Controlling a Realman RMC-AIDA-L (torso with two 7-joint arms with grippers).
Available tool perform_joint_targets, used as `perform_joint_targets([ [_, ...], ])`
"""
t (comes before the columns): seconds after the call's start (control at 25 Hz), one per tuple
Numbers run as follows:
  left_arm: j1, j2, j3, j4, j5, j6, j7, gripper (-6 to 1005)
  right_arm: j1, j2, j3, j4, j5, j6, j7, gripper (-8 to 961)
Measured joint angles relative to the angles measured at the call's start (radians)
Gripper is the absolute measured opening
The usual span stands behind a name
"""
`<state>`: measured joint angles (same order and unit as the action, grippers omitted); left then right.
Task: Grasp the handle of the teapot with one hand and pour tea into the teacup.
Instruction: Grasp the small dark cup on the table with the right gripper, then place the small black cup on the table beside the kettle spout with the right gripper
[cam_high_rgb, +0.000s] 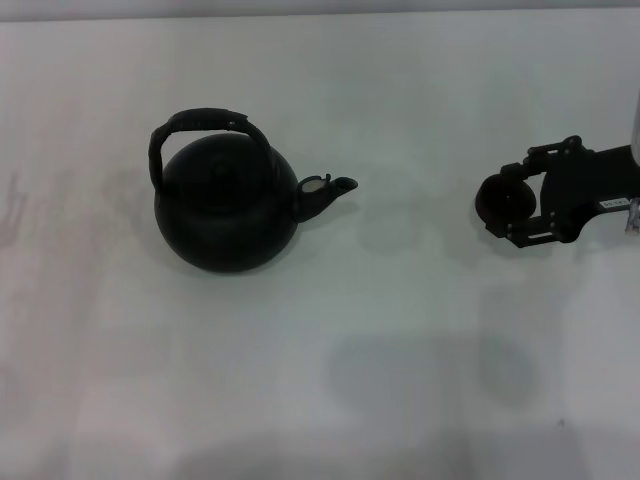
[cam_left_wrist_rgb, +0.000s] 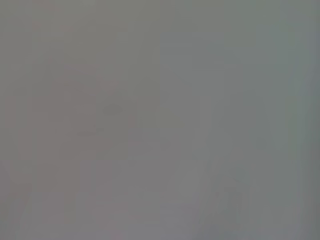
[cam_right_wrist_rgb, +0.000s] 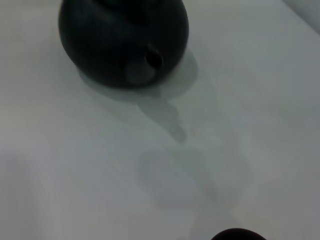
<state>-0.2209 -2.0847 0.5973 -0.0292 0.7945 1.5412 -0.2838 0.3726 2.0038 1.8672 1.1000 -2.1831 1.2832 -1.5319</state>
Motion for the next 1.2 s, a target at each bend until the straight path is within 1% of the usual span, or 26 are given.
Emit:
perform_joint_targets([
  [0.08,0.001,0.000,0.007,-0.001,0.000,0.004,0.000,762,-0.001,0.000,-0.001,0.018,0.025,0.030,0.004,732],
  [0.32,0.003,0.000,0.022,-0.002,0.000,0.015,0.000,761,0.004,0.000,-0.021,0.035,0.064,0.046,0.004,733],
  [0.68,-0.005,0.000,0.033,-0.002,0.000,0.020,0.000,761,0.029,0.005,-0.109,0.041,0.096,0.032,0.004,735],
  [0.92,-0.010,0.000,0.036,-0.001,0.000,0.020,0.000,761,0.051,0.006,-0.187,0.031,0.095,-0.015,0.015,736],
  [1.2,-0.004,0.000,0.036,-0.001,0.000,0.020,0.000,761,0.072,0.006,-0.280,0.027,0.085,-0.101,0.018,737],
])
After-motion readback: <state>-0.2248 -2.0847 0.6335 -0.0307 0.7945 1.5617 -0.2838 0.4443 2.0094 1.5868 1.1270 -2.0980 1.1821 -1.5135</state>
